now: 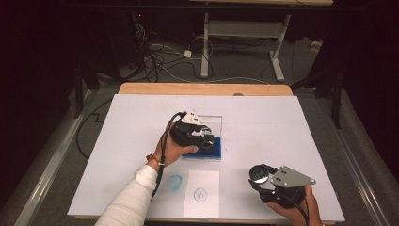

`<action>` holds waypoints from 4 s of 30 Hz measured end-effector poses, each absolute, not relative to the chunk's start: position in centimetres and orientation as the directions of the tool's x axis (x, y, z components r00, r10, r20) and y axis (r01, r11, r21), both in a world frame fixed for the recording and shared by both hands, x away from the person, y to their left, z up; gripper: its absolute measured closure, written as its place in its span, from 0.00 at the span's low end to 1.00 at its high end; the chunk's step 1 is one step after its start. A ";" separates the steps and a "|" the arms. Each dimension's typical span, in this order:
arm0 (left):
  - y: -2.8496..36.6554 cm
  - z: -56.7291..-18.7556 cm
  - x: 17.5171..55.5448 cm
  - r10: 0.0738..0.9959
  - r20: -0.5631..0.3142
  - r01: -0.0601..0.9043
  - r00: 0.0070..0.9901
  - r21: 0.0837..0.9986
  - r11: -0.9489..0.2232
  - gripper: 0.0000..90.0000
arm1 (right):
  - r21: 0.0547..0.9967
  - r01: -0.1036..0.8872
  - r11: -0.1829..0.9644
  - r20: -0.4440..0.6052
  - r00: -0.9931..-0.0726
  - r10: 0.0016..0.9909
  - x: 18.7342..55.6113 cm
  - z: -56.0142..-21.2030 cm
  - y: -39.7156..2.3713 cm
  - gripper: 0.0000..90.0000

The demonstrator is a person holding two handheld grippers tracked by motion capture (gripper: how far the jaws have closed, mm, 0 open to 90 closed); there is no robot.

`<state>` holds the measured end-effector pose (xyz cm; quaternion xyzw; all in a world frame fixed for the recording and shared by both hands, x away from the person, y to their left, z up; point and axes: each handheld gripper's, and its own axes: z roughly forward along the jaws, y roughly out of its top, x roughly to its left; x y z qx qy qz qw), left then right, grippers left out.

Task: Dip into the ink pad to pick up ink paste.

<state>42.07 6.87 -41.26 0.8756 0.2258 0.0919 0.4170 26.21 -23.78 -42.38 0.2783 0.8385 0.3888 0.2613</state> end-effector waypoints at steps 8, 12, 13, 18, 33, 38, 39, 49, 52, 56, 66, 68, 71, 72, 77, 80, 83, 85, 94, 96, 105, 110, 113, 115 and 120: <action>6.3 -43.4 42.3 0.462 -0.050 0.339 0.886 0.751 -0.567 0.61 | 0.795 0.264 0.546 -0.225 -0.708 0.669 26.2 -42.4 -23.8 0.43; 6.2 -43.9 42.3 0.467 -0.043 0.338 0.883 0.748 -0.570 0.61 | 0.794 0.264 0.548 -0.227 -0.708 0.669 26.2 -42.5 -23.8 0.43; 6.2 -43.9 42.2 0.467 -0.041 0.336 0.883 0.751 -0.569 0.61 | 0.793 0.263 0.549 -0.228 -0.708 0.668 26.2 -42.4 -23.8 0.43; 6.2 -44.1 41.9 0.457 -0.010 0.309 0.890 0.750 -0.585 0.61 | 0.791 0.260 0.553 -0.230 -0.712 0.664 26.2 -42.5 -23.8 0.43; 5.9 -44.3 41.6 0.449 0.072 0.256 0.891 0.736 -0.626 0.61 | 0.786 0.263 0.559 -0.229 -0.717 0.658 26.2 -42.6 -23.6 0.43; 6.1 -44.5 41.9 0.458 0.063 0.267 0.887 0.739 -0.619 0.61 | 0.787 0.263 0.558 -0.228 -0.716 0.660 26.1 -42.6 -23.5 0.43; 6.0 -44.5 41.9 0.463 0.063 0.272 0.884 0.736 -0.619 0.61 | 0.786 0.263 0.559 -0.229 -0.716 0.659 26.1 -42.6 -23.5 0.43; 7.0 -44.1 42.2 0.455 0.023 0.290 0.890 0.741 -0.606 0.83 | 0.809 0.270 0.522 -0.188 -0.723 0.665 26.3 -42.4 -24.0 0.43; 6.9 -44.1 42.3 0.437 -0.006 0.294 0.899 0.747 -0.596 0.85 | 0.805 0.266 0.530 -0.194 -0.727 0.659 26.3 -42.5 -23.9 0.43; 6.8 -44.6 42.4 0.447 -0.028 0.321 0.894 0.738 -0.594 0.68 | 0.804 0.264 0.533 -0.195 -0.730 0.656 26.3 -42.5 -23.9 0.43; 6.6 -44.1 42.5 0.465 -0.035 0.317 0.885 0.776 -0.545 0.48 | 0.800 0.269 0.537 -0.192 -0.732 0.653 26.4 -42.6 -23.8 0.43; 6.6 -44.1 42.5 0.465 -0.033 0.311 0.884 0.785 -0.535 0.54 | 0.799 0.269 0.539 -0.192 -0.735 0.651 26.4 -42.7 -23.7 0.43; 6.7 -44.1 42.7 0.468 -0.036 0.316 0.883 0.783 -0.535 0.60 | 0.799 0.271 0.537 -0.186 -0.738 0.649 26.4 -42.8 -23.7 0.43; 6.8 -44.1 42.7 0.466 -0.040 0.318 0.884 0.783 -0.535 0.60 | 0.797 0.271 0.540 -0.187 -0.739 0.647 26.4 -42.8 -23.7 0.43; 7.0 -44.1 42.8 0.461 -0.050 0.326 0.886 0.776 -0.541 0.60 | 0.796 0.270 0.541 -0.185 -0.743 0.643 26.4 -42.8 -23.6 0.43; 6.9 -44.1 42.9 0.466 -0.052 0.330 0.883 0.775 -0.539 0.61 | 0.796 0.269 0.542 -0.185 -0.745 0.641 26.4 -42.8 -23.6 0.43; 6.8 -44.1 42.9 0.467 -0.045 0.328 0.883 0.772 -0.545 0.61 | 0.797 0.266 0.543 -0.186 -0.746 0.639 26.4 -42.8 -23.5 0.43; 6.6 -44.0 42.9 0.481 -0.042 0.335 0.876 0.770 -0.544 0.60 | 0.796 0.265 0.543 -0.186 -0.748 0.638 26.4 -42.8 -23.5 0.43; 6.3 -44.0 43.0 0.464 -0.017 0.304 0.886 0.777 -0.552 0.60 | 0.792 0.265 0.550 -0.186 -0.754 0.631 26.4 -42.9 -23.5 0.43; 6.3 -44.0 43.0 0.468 -0.019 0.307 0.883 0.779 -0.547 0.60 | 0.790 0.268 0.551 -0.184 -0.753 0.631 26.5 -42.9 -23.5 0.42; 6.3 -44.2 43.0 0.477 -0.011 0.303 0.879 0.784 -0.541 0.60 | 0.788 0.264 0.556 -0.184 -0.760 0.623 26.4 -42.9 -23.4 0.42; 6.2 -44.1 42.9 0.472 0.002 0.298 0.881 0.772 -0.561 0.61 | 0.790 0.267 0.552 -0.180 -0.759 0.626 26.5 -42.9 -23.5 0.42; 6.5 -44.0 42.9 0.476 -0.014 0.314 0.879 0.769 -0.557 0.61 | 0.792 0.268 0.548 -0.178 -0.757 0.628 26.5 -42.9 -23.5 0.42; 6.4 -44.0 42.8 0.483 -0.006 0.317 0.876 0.762 -0.564 0.61 | 0.793 0.269 0.546 -0.176 -0.758 0.629 26.4 -42.9 -23.5 0.42; 7.3 -43.8 42.8 0.502 -0.050 0.340 0.863 0.793 -0.506 0.61 | 0.797 0.266 0.543 -0.173 -0.759 0.627 26.4 -42.9 -23.4 0.42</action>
